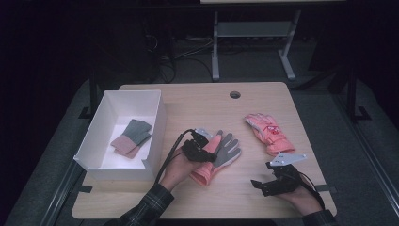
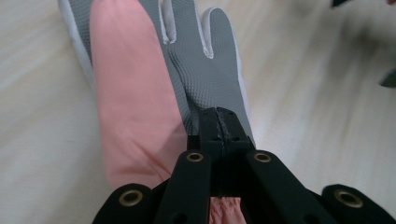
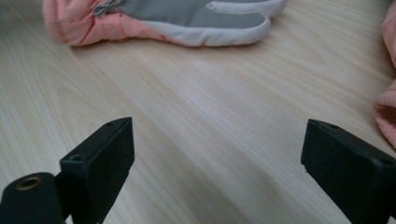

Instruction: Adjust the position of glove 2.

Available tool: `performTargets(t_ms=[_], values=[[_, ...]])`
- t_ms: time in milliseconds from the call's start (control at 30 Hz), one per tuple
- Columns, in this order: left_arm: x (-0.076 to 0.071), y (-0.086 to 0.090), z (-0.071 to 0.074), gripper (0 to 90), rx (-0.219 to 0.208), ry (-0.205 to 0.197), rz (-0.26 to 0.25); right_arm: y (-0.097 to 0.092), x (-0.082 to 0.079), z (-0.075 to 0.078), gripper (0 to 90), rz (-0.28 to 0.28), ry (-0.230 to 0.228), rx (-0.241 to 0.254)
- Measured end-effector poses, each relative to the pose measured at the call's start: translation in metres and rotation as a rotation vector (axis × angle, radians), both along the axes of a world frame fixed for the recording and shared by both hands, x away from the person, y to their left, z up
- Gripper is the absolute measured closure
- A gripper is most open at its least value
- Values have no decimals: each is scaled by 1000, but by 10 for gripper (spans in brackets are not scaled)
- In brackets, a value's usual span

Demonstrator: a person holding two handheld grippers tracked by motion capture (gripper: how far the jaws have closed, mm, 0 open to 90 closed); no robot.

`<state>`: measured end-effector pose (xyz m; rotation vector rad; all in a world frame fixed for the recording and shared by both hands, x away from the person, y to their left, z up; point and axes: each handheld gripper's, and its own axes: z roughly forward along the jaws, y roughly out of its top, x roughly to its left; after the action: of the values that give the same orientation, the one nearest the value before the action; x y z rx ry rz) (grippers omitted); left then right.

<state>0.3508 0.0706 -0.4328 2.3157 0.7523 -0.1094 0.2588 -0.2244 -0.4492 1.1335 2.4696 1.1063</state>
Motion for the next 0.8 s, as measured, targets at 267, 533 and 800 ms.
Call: performTargets(t_ms=[267,533,800], values=[[-15,4,18,897,-55,-46,-32,-2,-2,0,92,-12,0,4],[-17,27,23,897,-19,-150,76,-4,-2,-1,92,-15,7,14],[-10,32,7,897,63,-118,92,-4,-2,-1,92,-16,5,11]])
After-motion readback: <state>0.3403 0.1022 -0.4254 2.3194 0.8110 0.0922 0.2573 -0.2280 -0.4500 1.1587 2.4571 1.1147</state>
